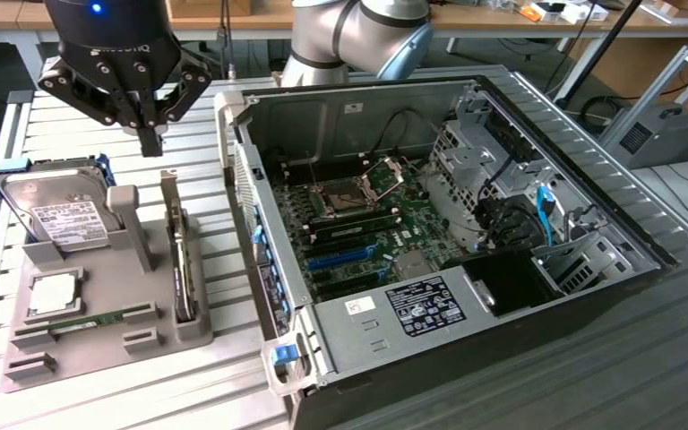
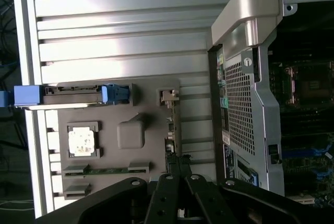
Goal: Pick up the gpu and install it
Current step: 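Reach for the gpu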
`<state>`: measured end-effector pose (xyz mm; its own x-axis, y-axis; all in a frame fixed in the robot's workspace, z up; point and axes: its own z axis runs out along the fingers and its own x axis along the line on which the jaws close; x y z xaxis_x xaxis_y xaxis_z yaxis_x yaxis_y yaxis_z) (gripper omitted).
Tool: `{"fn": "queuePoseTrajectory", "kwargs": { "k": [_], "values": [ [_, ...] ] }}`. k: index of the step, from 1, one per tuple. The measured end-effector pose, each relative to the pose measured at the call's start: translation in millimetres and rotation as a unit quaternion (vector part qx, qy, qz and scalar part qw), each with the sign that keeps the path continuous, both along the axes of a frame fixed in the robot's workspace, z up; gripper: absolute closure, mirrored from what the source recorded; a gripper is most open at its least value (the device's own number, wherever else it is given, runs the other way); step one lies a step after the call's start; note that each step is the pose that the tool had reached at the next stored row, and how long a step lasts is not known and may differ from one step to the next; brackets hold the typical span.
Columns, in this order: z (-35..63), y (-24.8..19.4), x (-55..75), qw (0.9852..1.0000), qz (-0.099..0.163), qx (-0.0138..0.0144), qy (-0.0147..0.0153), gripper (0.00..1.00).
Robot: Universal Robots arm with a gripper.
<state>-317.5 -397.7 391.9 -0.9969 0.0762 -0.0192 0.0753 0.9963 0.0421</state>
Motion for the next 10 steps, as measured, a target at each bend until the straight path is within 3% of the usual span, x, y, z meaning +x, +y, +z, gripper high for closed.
{"fn": "queuePoseTrajectory", "kwargs": {
  "k": [6,10],
  "values": [
    [0.0,-0.6,-0.4,1.0000,0.000,0.0000,0.0000,0.89],
    [0.1,-7.1,-0.2,1.0000,0.000,-0.0001,0.0001,0.89]
  ]
}}
